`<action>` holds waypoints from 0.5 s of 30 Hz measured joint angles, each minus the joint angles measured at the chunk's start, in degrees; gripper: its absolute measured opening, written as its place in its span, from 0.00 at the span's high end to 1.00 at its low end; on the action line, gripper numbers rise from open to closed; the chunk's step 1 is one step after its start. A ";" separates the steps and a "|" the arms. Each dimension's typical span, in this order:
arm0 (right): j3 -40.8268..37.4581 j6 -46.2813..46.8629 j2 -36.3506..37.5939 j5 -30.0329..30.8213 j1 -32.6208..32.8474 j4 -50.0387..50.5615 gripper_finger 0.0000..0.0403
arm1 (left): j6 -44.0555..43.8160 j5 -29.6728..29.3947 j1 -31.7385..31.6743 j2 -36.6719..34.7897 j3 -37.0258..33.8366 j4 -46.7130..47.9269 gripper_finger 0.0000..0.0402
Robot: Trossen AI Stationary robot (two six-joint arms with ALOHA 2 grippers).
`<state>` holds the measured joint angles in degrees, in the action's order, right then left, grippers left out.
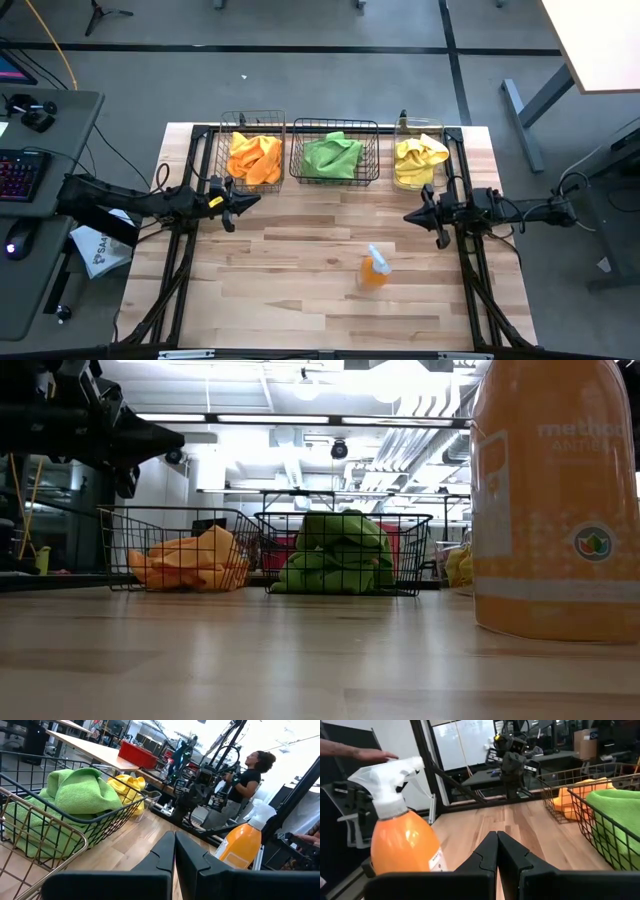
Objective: Sort microfiber towel by color & place in baskets
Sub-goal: Return to Home Position
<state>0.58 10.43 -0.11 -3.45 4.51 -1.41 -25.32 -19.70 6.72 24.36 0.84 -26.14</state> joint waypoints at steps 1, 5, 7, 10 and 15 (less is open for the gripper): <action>0.00 0.01 -0.02 0.01 -0.09 0.07 1.00 | 0.00 0.01 0.00 0.00 0.00 0.12 1.00; 0.00 0.01 -0.27 0.01 -0.11 0.17 1.00 | 0.00 0.01 0.00 0.00 0.00 0.62 1.00; 0.00 0.01 -0.30 0.01 -0.11 0.16 1.00 | 0.00 0.01 0.00 -0.01 0.00 1.40 1.00; 0.00 0.01 -0.27 0.01 -0.11 0.15 1.00 | -0.02 0.01 0.00 -1.04 0.01 2.22 1.00; -0.02 0.01 -0.27 0.01 -0.11 0.13 1.00 | -0.02 0.01 0.09 -6.13 0.04 5.87 1.00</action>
<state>0.56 10.44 -0.38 -3.44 4.40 -1.28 -25.34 -19.68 6.81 18.23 0.89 -20.27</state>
